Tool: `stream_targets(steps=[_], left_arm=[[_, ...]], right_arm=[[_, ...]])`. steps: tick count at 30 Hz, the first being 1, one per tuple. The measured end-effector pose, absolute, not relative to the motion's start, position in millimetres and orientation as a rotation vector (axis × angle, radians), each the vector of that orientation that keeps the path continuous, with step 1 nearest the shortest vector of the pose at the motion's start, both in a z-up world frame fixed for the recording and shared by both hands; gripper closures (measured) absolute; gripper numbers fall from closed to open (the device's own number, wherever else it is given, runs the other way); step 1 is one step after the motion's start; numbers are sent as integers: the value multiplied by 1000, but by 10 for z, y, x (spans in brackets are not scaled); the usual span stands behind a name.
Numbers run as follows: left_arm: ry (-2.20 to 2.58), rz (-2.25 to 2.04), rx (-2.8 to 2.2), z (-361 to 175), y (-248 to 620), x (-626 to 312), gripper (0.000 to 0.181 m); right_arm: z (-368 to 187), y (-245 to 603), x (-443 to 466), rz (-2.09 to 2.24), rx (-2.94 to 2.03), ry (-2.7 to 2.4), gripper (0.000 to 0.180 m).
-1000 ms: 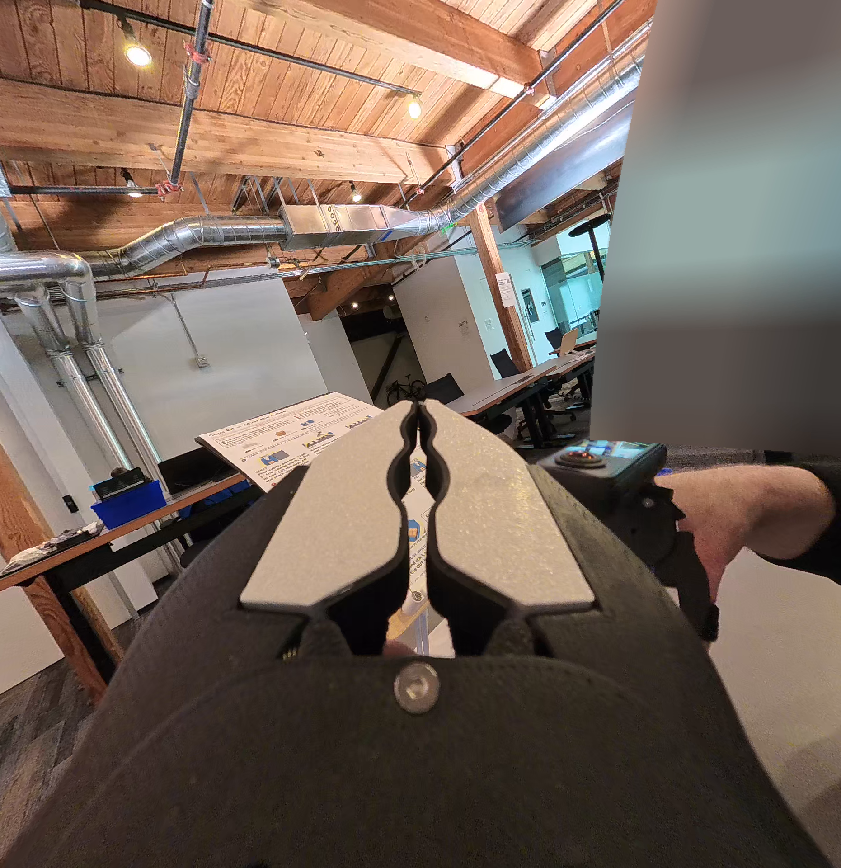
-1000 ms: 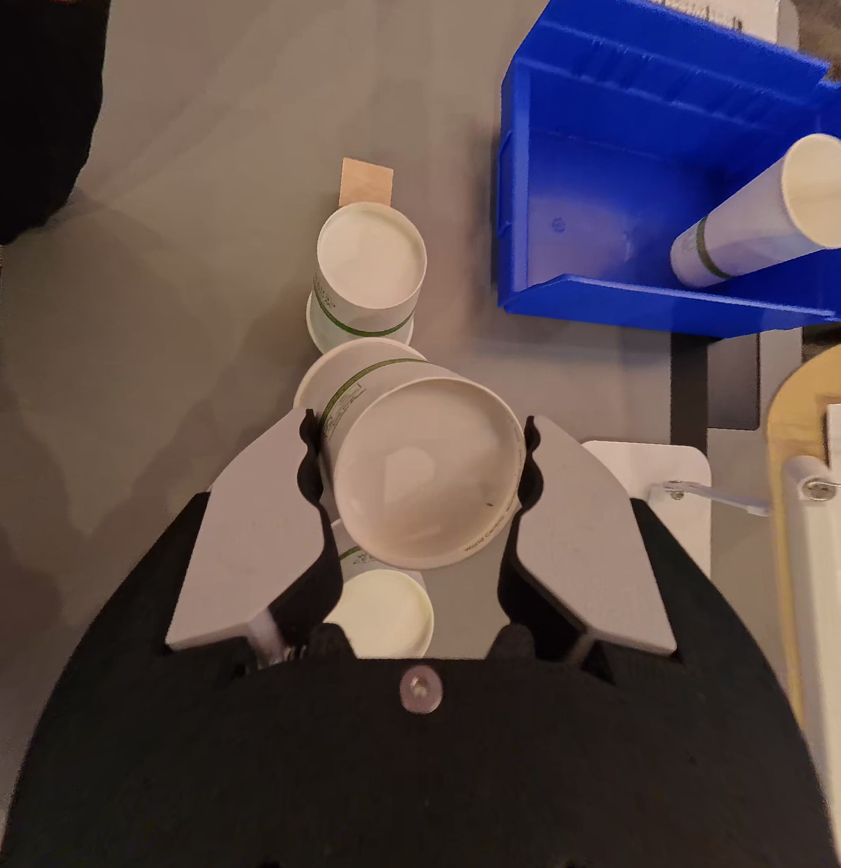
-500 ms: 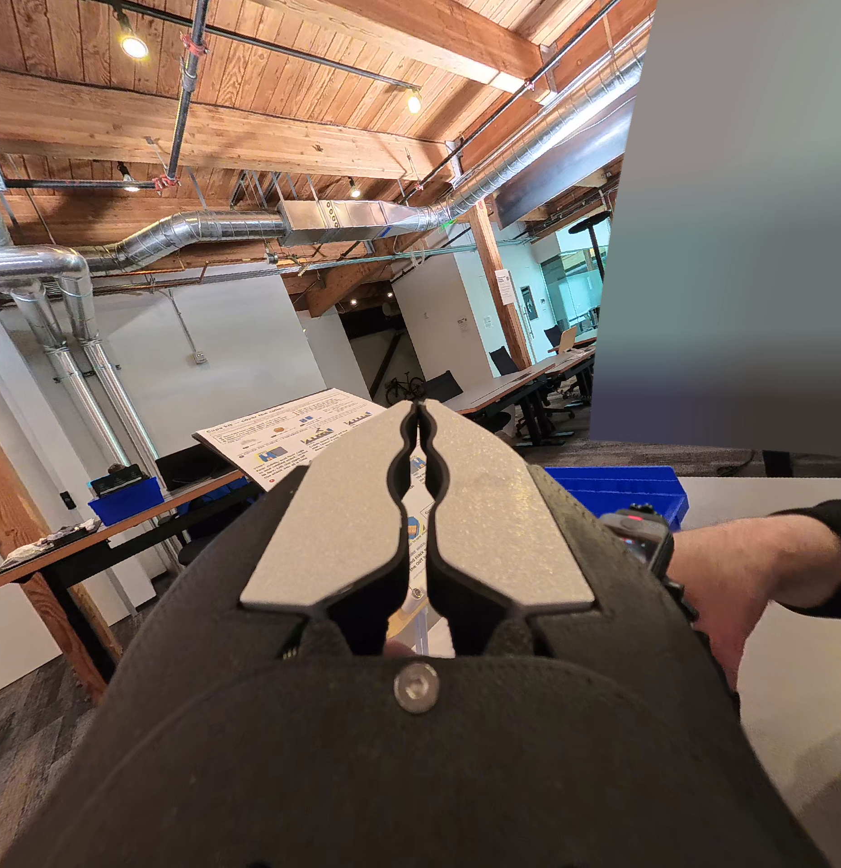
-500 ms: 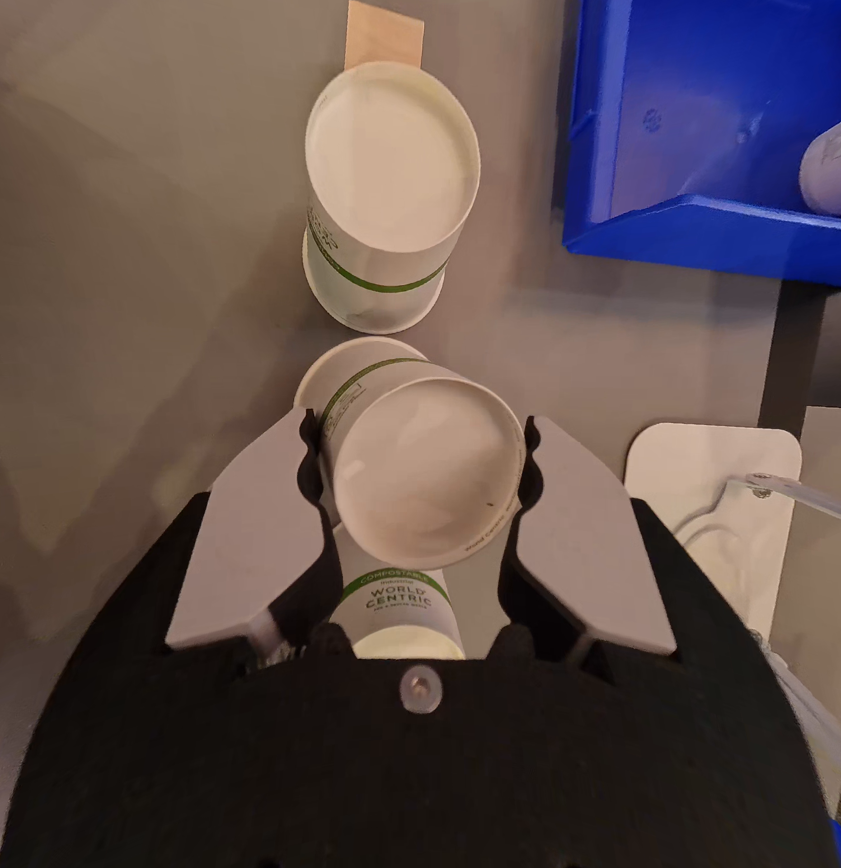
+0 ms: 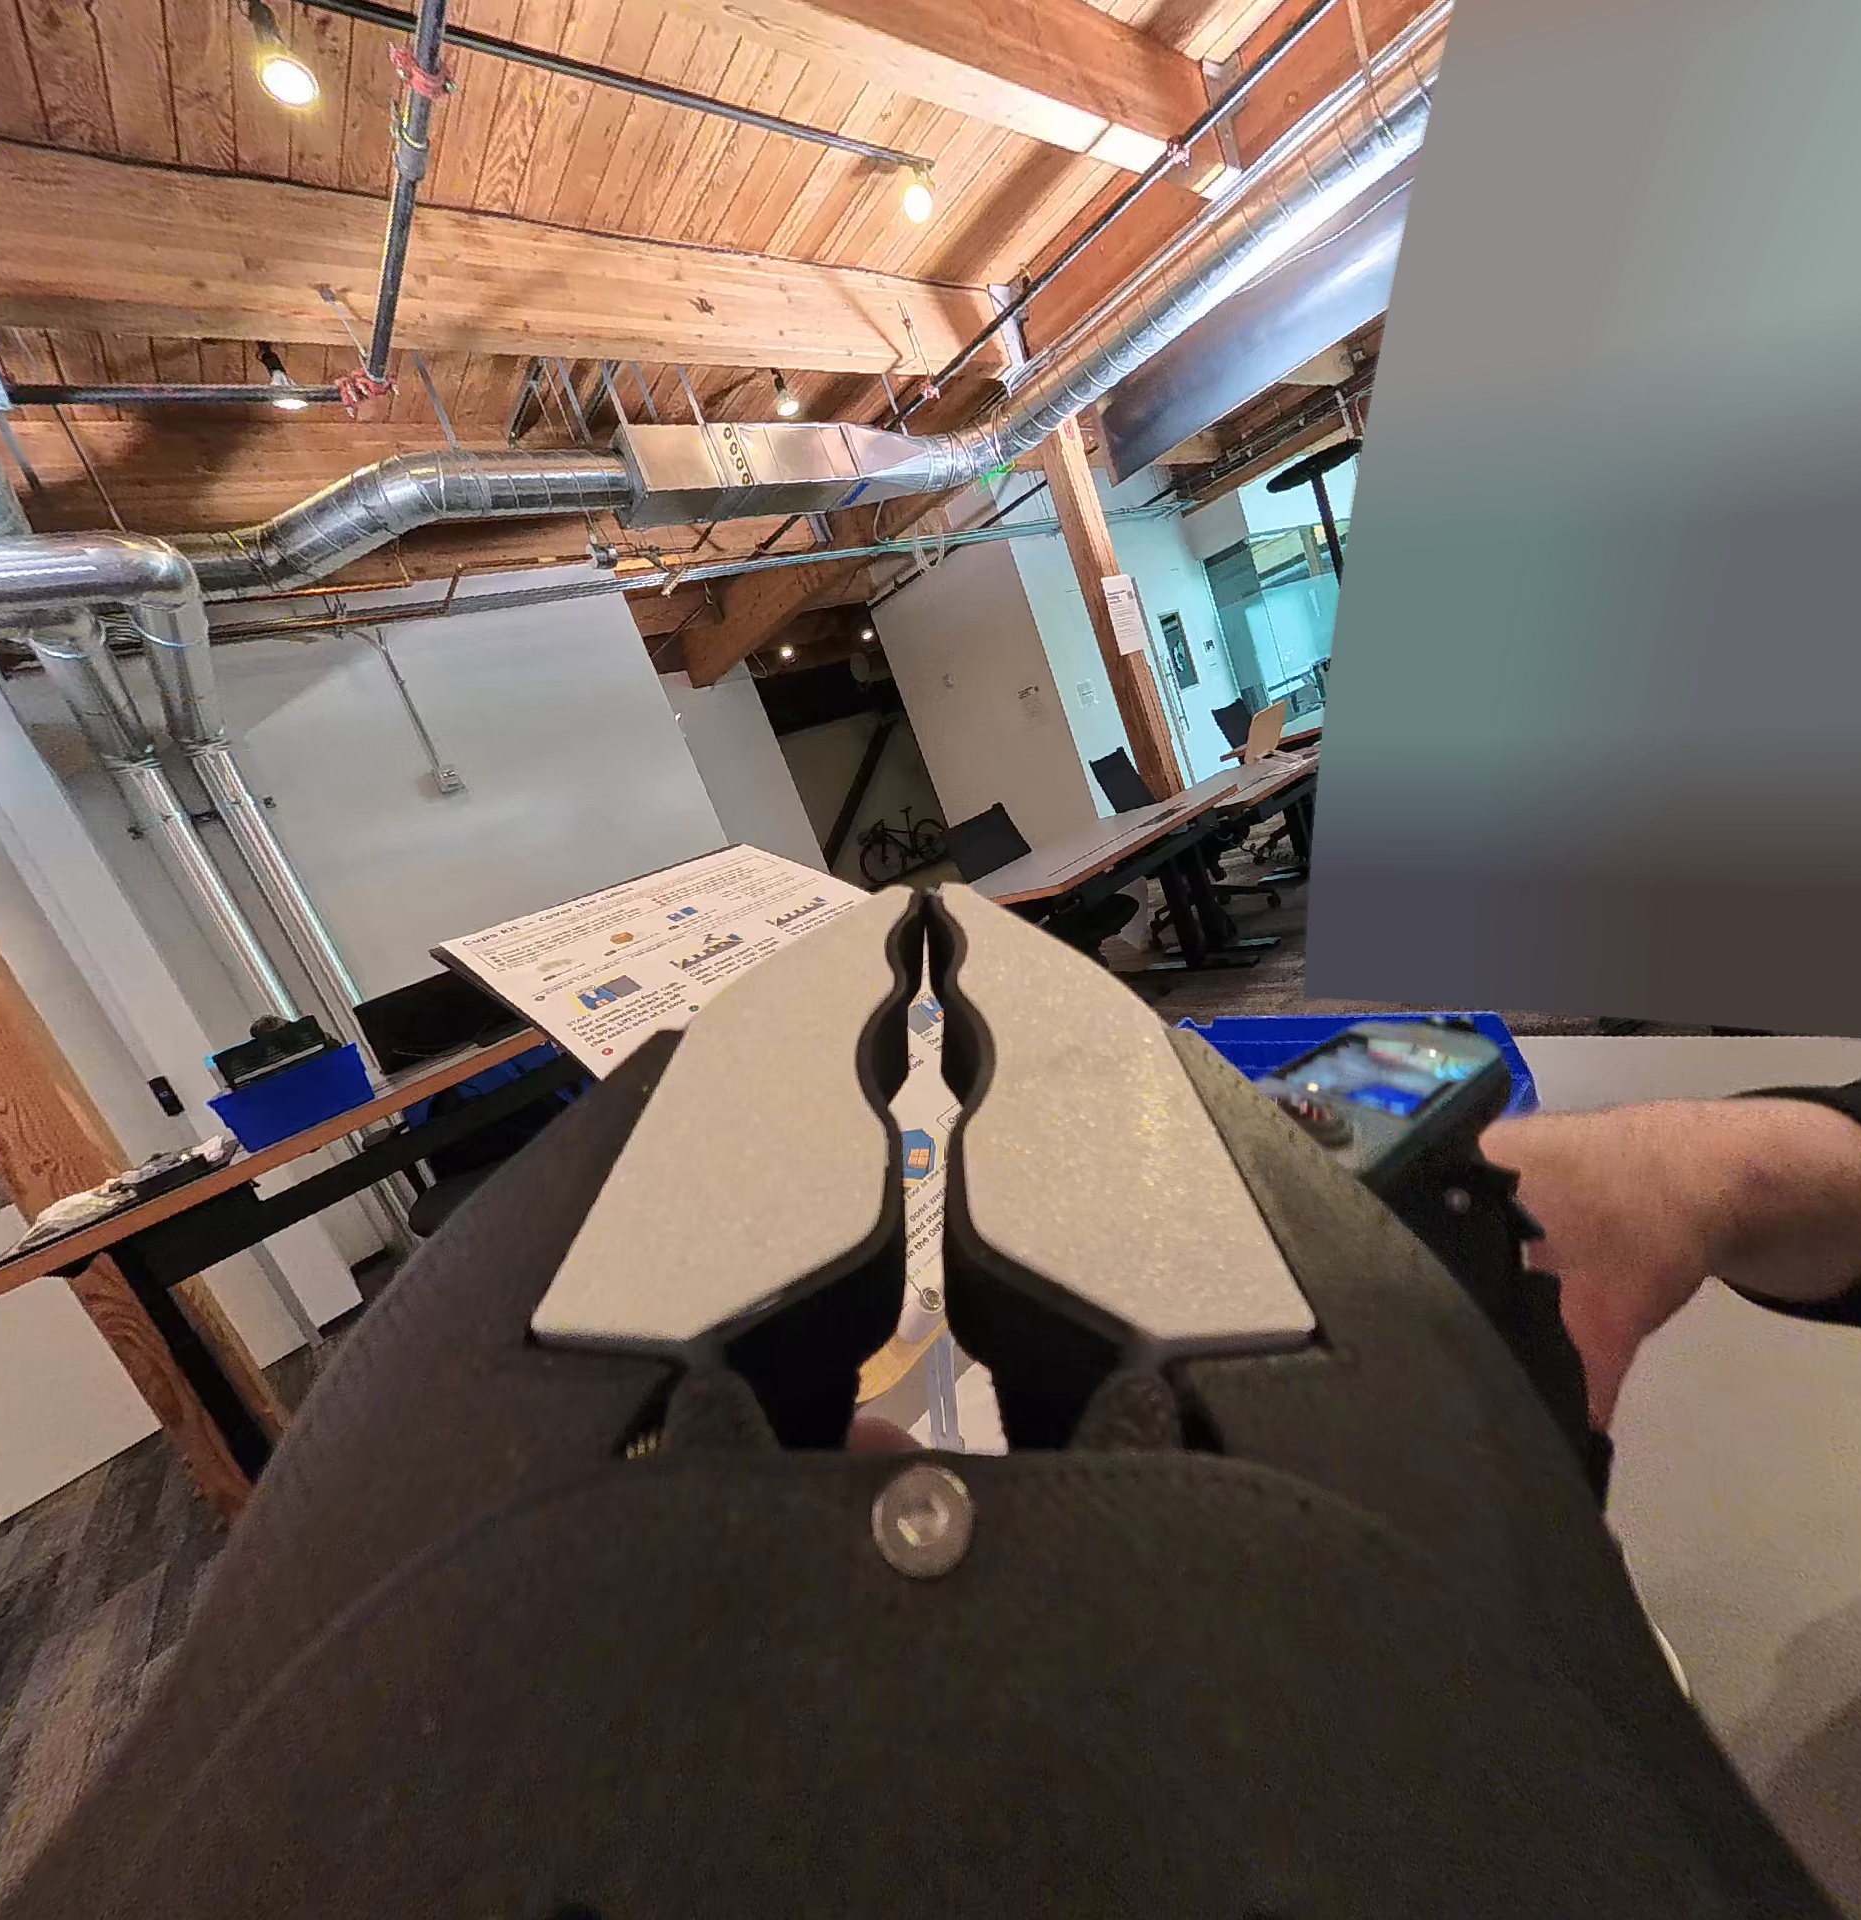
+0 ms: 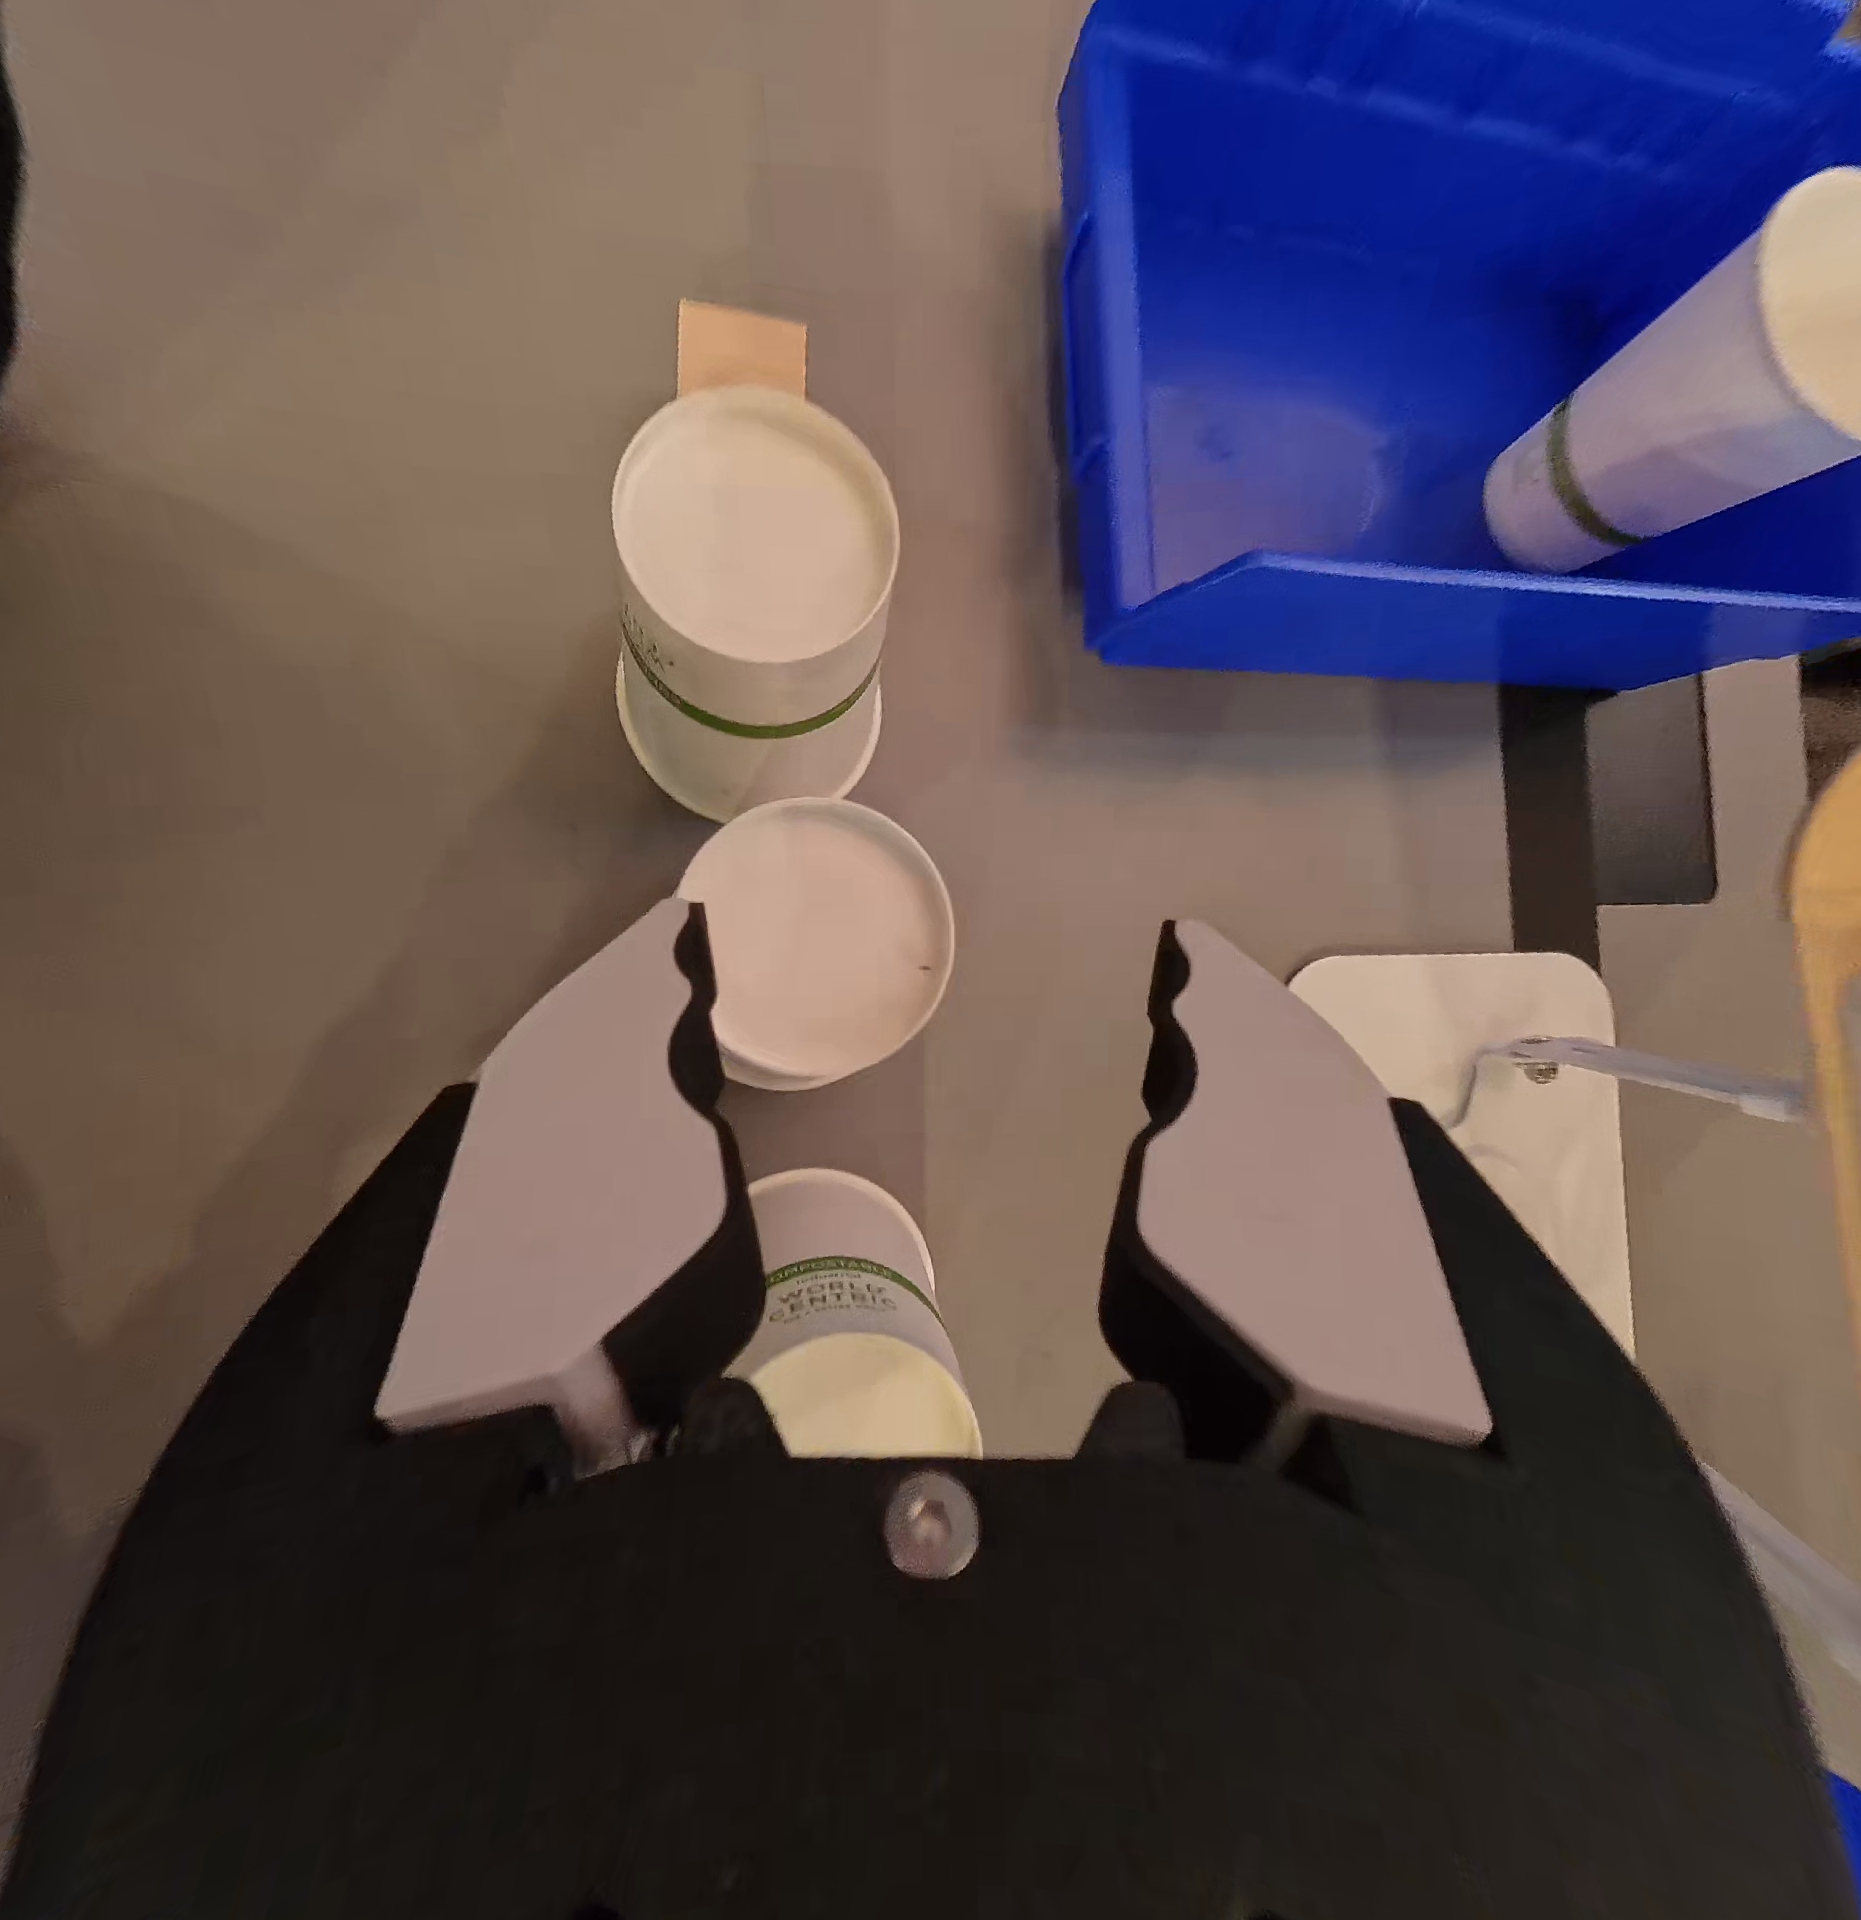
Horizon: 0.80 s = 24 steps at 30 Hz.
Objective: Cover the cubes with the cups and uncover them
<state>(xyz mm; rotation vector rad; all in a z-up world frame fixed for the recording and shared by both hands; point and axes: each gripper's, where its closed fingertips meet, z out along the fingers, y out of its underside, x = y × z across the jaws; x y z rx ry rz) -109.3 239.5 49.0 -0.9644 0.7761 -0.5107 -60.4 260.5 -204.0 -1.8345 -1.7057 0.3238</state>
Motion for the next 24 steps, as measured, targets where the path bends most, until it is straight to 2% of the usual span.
stream_targets(steps=[8, 12, 15, 18, 22, 24], left_arm=[[774, -457, -1002, 435, 2503, -1139, 181], [760, -425, -1084, 304, 2749, -1275, 173], [753, -394, -1159, 138, 3031, -1419, 166], [803, -341, -1287, -177, 3456, -1509, 158], [972, -165, -1559, -909, 4199, -1635, 151], [1044, -86, -1682, -1261, 4514, -1701, 140]], right_arm=[[-1642, 2703, -307, 355, -1718, -1516, 115], [-1566, 2760, -72, 406, -1681, -1416, 133], [-1606, 2804, 149, 452, -1703, -1350, 136], [-1642, 2856, 342, 487, -1721, -1286, 139], [-1667, 2905, 502, 520, -1720, -1231, 144], [-1683, 2927, 547, 539, -1719, -1209, 145]])
